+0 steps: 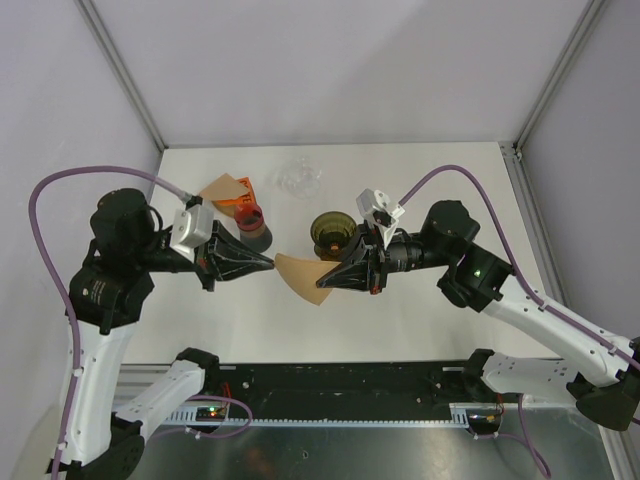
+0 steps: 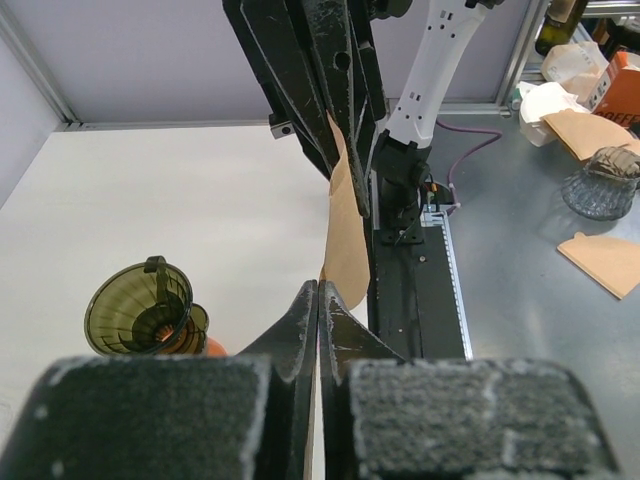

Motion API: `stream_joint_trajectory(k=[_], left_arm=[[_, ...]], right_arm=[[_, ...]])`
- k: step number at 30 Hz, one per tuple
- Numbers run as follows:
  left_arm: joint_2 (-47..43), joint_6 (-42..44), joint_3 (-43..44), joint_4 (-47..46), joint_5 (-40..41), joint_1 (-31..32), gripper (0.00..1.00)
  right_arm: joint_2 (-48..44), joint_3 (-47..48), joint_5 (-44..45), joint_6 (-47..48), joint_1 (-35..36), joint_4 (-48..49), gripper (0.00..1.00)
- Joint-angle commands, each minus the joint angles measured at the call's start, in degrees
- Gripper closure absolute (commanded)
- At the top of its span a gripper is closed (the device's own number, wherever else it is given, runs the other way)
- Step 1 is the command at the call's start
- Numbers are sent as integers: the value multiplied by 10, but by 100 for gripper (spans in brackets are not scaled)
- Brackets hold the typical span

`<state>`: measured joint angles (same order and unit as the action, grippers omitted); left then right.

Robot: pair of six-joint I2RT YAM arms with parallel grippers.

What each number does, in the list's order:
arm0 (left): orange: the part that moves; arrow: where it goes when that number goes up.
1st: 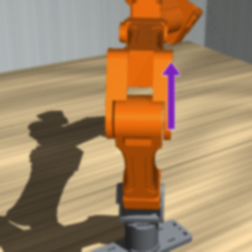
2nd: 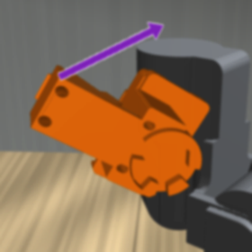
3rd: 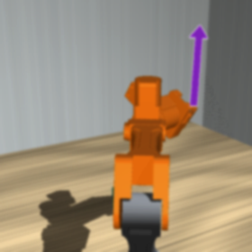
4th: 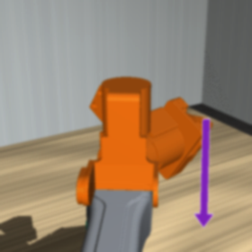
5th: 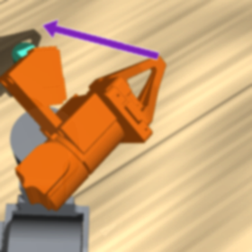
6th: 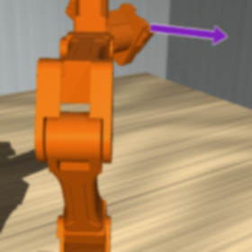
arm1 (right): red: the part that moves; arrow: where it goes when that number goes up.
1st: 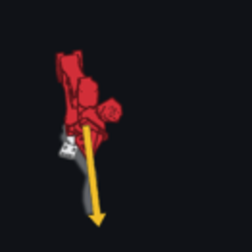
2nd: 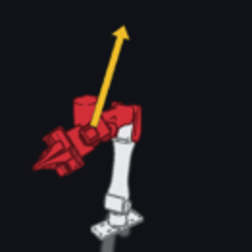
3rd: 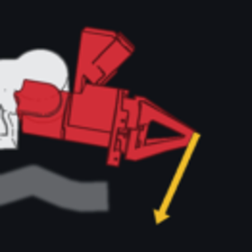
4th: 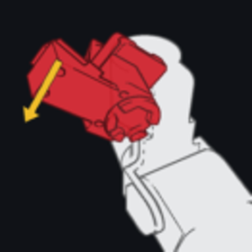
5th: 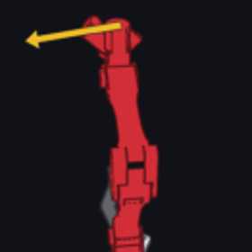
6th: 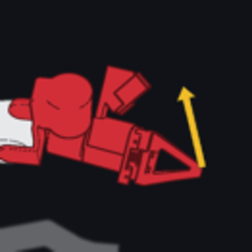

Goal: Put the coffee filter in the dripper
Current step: Place the coffee filter in the coffee dripper.

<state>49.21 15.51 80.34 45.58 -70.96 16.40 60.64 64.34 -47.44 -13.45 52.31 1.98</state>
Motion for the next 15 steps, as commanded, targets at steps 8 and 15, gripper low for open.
stream_joint_trajectory(k=[8,15], left_arm=[[3,8,14,-5,-19,13,100],[0,14,6,-5,-30,20,100]], right_arm=[[1,19,-6,-3,4,20,100],[0,19,-2,-2,5,19,100]])
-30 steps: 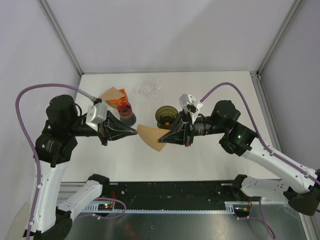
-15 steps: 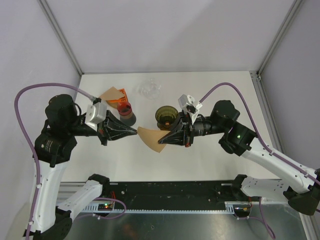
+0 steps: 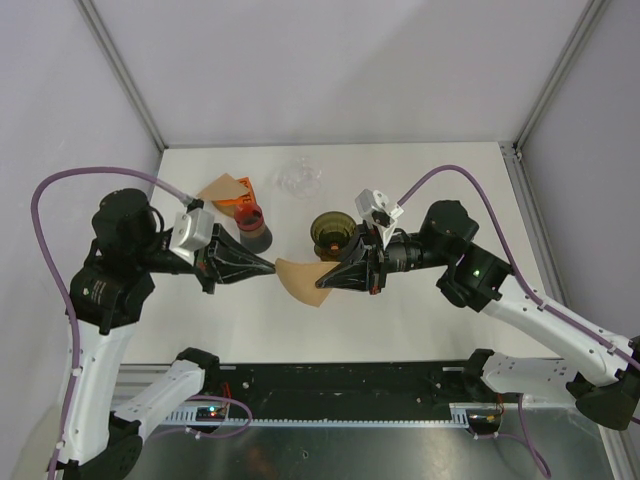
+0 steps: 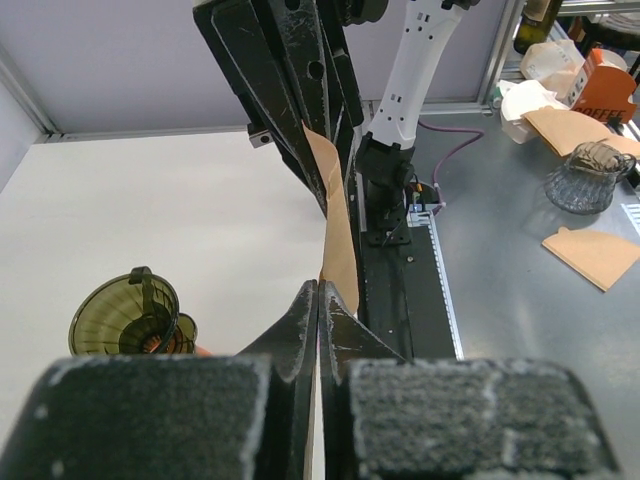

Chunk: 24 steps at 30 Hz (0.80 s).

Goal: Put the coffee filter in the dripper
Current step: Place the coffee filter in the coffee dripper.

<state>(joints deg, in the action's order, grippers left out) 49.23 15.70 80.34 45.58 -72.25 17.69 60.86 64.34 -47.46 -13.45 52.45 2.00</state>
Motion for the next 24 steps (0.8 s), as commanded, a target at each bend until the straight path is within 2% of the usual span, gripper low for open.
stream_joint_trajectory(k=[1,24], left_arm=[[-2,12,4,-6,-19,8,100],[2,-3,-7,-6,-12,33,100]], right_arm=[[-2,19,-1,-3,4,19,100],[3,19,5,-6,5,28,100]])
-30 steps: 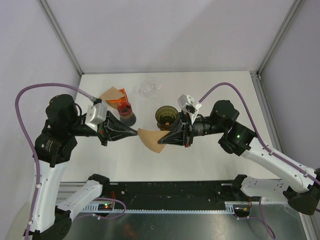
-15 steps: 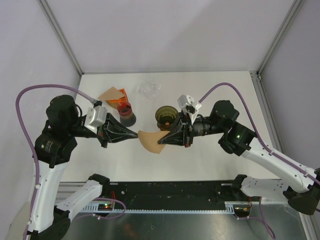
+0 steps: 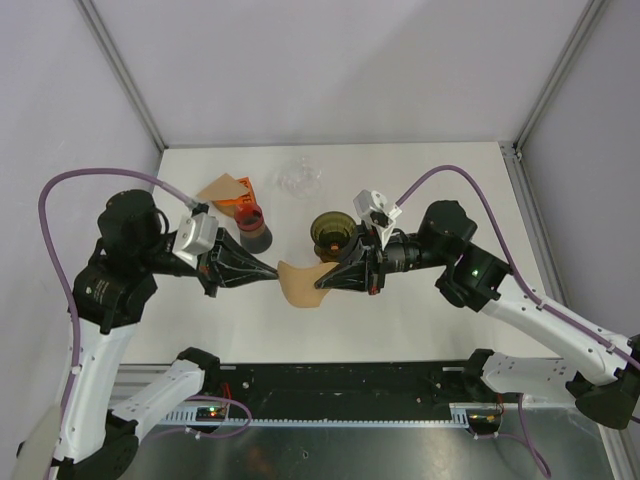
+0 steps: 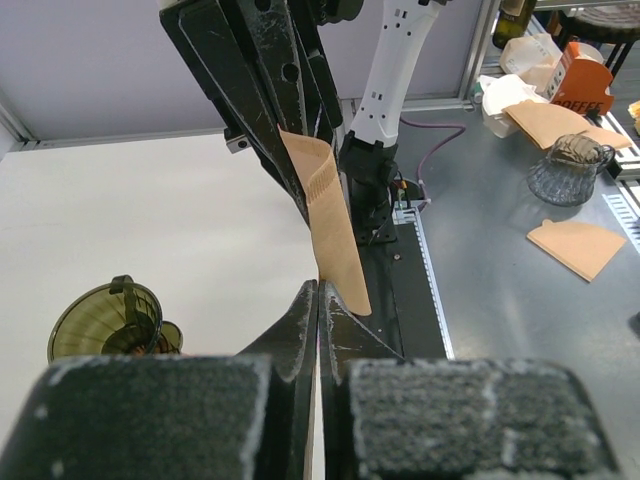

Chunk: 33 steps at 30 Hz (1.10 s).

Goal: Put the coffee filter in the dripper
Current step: Place the coffee filter in the coffee dripper.

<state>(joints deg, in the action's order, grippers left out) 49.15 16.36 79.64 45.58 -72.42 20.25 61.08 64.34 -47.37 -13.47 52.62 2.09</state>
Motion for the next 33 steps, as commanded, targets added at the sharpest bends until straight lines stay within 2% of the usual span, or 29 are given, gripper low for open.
stream_joint_trajectory(k=[1,15,24,28,33], left_arm=[[3,-10,1,-6,-11,7,100],[-6,-18,2,-8,-46,11,100],[-1,-32,-3,-19,-1,27,100],[-1,-72,-15,-43,34,33,99],[-1,-166,-25,-99,46,34,94]], right_arm=[[1,19,4,-6,3,28,100],[-4,20,17,-3,1,30,100],[-1,19,16,-7,0,36,100],[-1,19,17,-7,-2,38,100],[-1,19,17,-6,-4,37,100]])
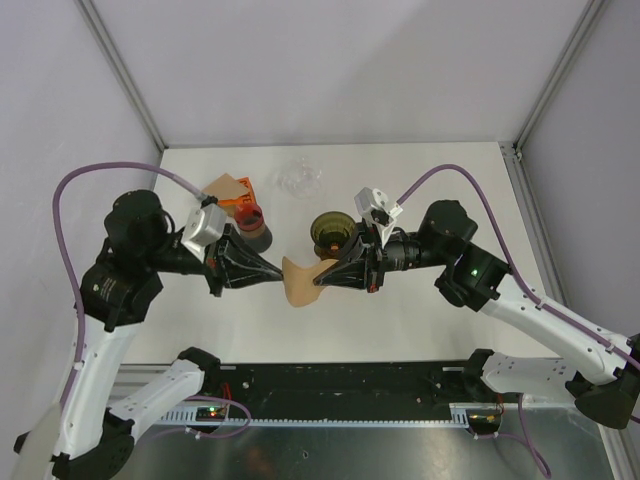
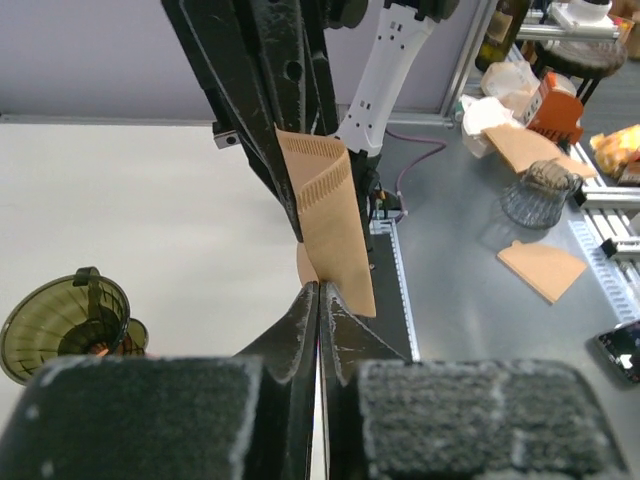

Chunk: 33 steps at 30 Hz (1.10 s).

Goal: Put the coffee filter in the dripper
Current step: Place the coffee filter in the coffee dripper.

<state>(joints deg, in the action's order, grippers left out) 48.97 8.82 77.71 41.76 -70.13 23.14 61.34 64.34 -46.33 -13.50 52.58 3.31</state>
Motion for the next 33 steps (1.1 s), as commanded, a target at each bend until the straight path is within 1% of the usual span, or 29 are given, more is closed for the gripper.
stream_joint_trajectory(k=[1,6,13,22,26,33], left_arm=[[0,-104,-8,-69,25,5,94],[-10,-120,-22,-89,1,6,94],[-30,-98,-47,-92,-43,7,93],[-31,-98,-48,-94,-39,12,93],[-29,-134,-50,-115,-20,14,93],[-39,-213,-66,-190,20,27,96]], right_arm=[[-5,19,6,-6,-3,22,100],[-9,19,9,-2,-4,14,100],[-12,19,12,0,-5,10,100],[-12,19,14,-1,-5,8,100],[-11,19,16,1,-4,6,100],[-11,19,17,3,-3,4,100]])
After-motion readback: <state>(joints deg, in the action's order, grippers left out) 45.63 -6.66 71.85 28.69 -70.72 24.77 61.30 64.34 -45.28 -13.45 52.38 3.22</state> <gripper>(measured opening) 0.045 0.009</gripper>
